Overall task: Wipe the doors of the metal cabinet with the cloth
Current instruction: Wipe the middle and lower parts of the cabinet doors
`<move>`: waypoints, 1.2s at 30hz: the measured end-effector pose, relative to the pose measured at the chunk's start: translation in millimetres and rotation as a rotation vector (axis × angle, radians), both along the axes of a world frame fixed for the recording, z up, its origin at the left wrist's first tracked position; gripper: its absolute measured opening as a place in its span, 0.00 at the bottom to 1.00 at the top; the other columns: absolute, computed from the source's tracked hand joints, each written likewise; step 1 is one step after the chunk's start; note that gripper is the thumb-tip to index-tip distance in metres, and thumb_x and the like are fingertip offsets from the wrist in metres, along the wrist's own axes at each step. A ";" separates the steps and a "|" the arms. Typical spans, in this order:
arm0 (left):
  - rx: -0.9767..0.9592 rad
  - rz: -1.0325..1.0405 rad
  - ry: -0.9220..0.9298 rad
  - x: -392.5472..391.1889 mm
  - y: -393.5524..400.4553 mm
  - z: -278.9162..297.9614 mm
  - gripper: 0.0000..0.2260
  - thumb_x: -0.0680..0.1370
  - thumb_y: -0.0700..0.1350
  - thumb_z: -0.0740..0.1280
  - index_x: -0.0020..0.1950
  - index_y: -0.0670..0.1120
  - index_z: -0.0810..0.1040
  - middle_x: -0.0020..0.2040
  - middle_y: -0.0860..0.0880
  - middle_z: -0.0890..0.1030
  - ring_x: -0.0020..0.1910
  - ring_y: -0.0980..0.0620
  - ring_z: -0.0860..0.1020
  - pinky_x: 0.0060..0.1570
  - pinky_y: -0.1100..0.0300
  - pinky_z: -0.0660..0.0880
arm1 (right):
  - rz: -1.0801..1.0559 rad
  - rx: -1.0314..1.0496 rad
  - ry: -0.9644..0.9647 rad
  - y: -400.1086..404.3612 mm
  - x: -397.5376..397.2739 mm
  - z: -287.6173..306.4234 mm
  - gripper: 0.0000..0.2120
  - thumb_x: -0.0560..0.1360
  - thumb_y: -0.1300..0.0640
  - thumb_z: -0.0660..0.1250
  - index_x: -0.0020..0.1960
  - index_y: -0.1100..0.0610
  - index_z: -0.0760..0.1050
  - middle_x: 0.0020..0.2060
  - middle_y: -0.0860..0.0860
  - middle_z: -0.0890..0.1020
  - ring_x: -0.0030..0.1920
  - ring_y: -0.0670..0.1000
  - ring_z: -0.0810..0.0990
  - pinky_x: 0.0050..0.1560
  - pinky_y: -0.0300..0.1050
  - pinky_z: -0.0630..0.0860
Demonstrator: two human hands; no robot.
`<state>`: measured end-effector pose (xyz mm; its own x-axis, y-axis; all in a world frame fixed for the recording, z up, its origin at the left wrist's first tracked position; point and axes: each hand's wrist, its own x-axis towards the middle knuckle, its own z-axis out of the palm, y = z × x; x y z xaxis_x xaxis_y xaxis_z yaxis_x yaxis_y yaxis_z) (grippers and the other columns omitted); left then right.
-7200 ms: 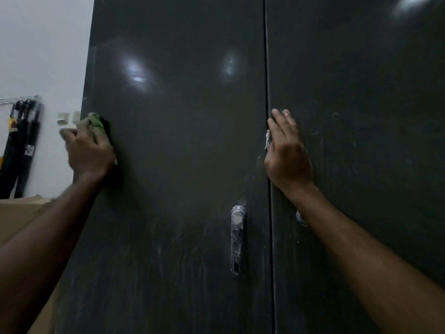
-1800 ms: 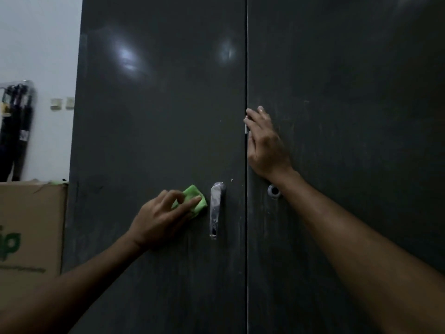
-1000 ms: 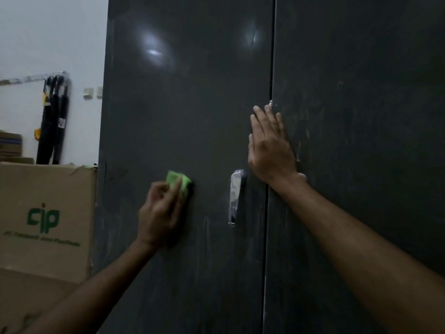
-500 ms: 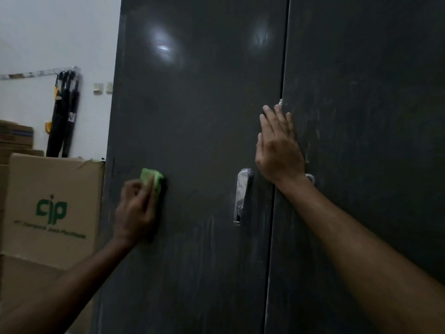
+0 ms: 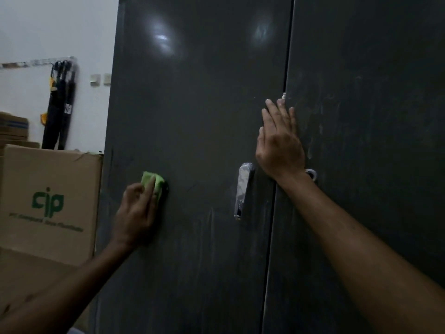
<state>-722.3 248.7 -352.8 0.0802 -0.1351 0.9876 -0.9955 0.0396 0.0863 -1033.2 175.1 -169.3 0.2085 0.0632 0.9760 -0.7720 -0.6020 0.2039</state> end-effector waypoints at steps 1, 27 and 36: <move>0.026 0.022 -0.061 5.5 4.3 -23.7 0.22 0.84 0.51 0.55 0.76 0.44 0.66 0.56 0.38 0.69 0.44 0.36 0.75 0.29 0.50 0.74 | 0.002 0.000 0.001 -0.3 -0.1 -0.6 0.23 0.79 0.62 0.56 0.73 0.67 0.67 0.75 0.60 0.65 0.78 0.59 0.57 0.79 0.57 0.50; -0.026 0.008 -0.005 19.7 -3.1 -86.0 0.23 0.86 0.49 0.53 0.73 0.34 0.68 0.54 0.35 0.71 0.49 0.37 0.71 0.43 0.46 0.76 | -0.031 -0.005 -0.022 1.3 3.5 -3.5 0.22 0.80 0.60 0.55 0.73 0.66 0.67 0.76 0.60 0.64 0.78 0.58 0.58 0.80 0.56 0.49; -0.205 0.093 0.516 43.5 -8.3 -24.3 0.21 0.84 0.45 0.55 0.70 0.32 0.69 0.53 0.31 0.71 0.46 0.36 0.70 0.50 0.40 0.72 | -0.028 -0.002 -0.021 1.2 5.1 -4.1 0.22 0.81 0.60 0.55 0.73 0.66 0.67 0.76 0.60 0.64 0.78 0.59 0.58 0.80 0.55 0.48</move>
